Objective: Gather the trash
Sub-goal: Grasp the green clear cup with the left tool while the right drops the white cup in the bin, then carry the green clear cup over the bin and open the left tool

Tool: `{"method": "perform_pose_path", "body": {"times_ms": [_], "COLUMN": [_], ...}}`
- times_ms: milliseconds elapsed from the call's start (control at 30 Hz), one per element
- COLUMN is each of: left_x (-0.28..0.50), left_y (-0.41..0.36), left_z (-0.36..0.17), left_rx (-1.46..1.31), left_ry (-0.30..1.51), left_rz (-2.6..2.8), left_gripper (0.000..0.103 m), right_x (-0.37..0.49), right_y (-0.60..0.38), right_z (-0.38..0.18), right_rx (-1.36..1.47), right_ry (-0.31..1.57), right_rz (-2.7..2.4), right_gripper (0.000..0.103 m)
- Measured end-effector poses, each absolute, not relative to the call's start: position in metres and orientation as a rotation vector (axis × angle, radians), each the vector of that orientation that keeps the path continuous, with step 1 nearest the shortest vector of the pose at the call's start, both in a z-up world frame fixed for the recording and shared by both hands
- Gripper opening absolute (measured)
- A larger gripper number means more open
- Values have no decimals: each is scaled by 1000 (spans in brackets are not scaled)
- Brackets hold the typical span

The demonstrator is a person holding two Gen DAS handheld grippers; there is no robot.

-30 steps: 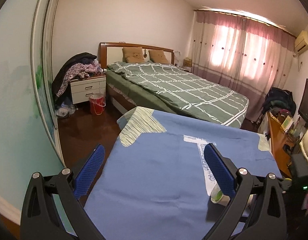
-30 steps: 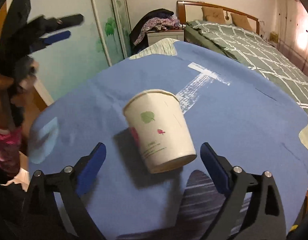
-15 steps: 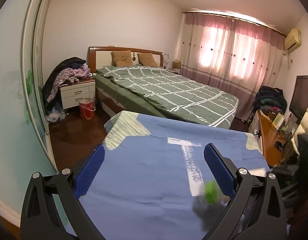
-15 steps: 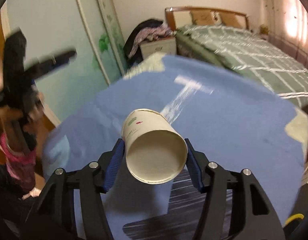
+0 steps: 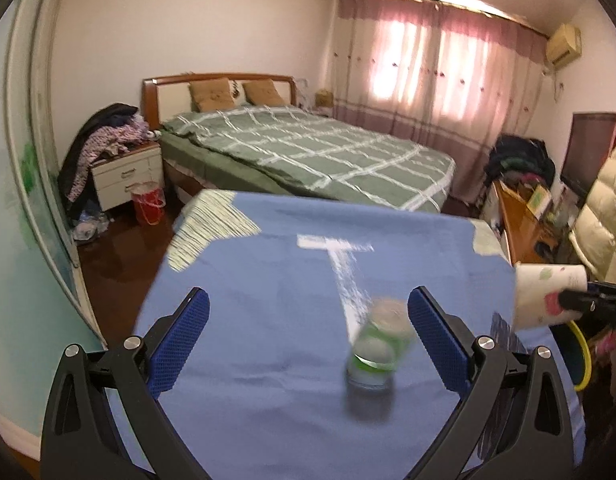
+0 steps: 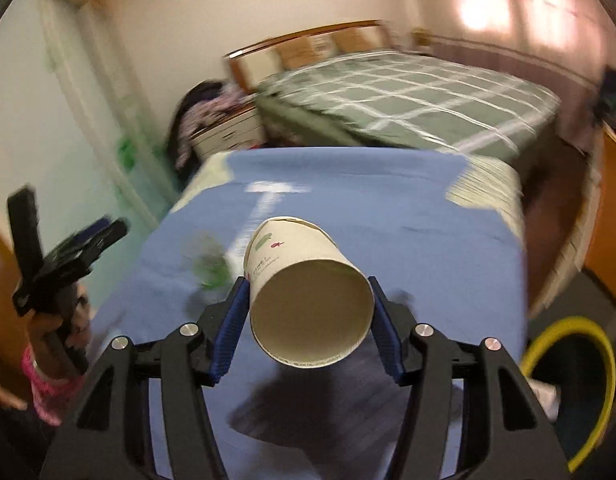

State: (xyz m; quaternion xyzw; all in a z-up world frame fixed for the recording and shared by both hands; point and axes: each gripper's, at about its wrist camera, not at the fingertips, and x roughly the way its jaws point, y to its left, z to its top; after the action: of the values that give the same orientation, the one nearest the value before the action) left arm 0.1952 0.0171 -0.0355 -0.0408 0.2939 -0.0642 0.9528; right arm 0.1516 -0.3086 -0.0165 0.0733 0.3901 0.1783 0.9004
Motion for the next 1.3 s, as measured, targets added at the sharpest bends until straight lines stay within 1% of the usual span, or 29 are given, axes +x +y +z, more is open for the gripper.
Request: {"method": "perform_pose_path", "body": {"times_ms": [233, 400, 533, 633, 733, 900, 967, 1033, 1067, 1133, 1200, 1300], "left_x": [205, 217, 228, 235, 243, 258, 261, 266, 268, 271, 272, 269], "left_y": [-18, -33, -45, -51, -55, -63, -65, -69, -70, -73, -76, -83], "left_z": [-58, -79, -91, -96, -100, -108, -110, -113, -115, -118, -120, -119], "left_rx": [-22, 20, 46, 65, 80, 106, 116, 129, 130, 131, 136, 156], "left_ry": [659, 723, 762, 779, 790, 808, 807, 819, 828, 846, 855, 846], "left_rz": [-203, -213, -219, -219, -221, -202, -199, -202, -212, -229, -242, -249], "left_gripper": [98, 98, 98, 98, 98, 97, 90, 76, 72, 56, 50, 49], "right_x": [112, 86, 81, 82, 81, 81, 81, 82, 82, 80, 77, 71], "right_y": [-429, -490, -515, -522, -526, -521, -519, -517, -516, -516, -519, -522], "right_z": [-43, -63, -87, -100, -106, -104, -103, -104, -103, -103, -102, -100], "right_rx": [330, 358, 356, 345, 373, 367, 375, 371, 368, 372, 379, 385], "right_ry": [767, 759, 802, 805, 796, 780, 778, 778, 777, 772, 767, 756], "right_rz": [-24, -278, -391, -470, -466, -445, -426, -420, -417, -412, -412, -412], "right_gripper": [56, 57, 61, 75, 75, 78, 78, 78, 78, 78, 78, 78]}}
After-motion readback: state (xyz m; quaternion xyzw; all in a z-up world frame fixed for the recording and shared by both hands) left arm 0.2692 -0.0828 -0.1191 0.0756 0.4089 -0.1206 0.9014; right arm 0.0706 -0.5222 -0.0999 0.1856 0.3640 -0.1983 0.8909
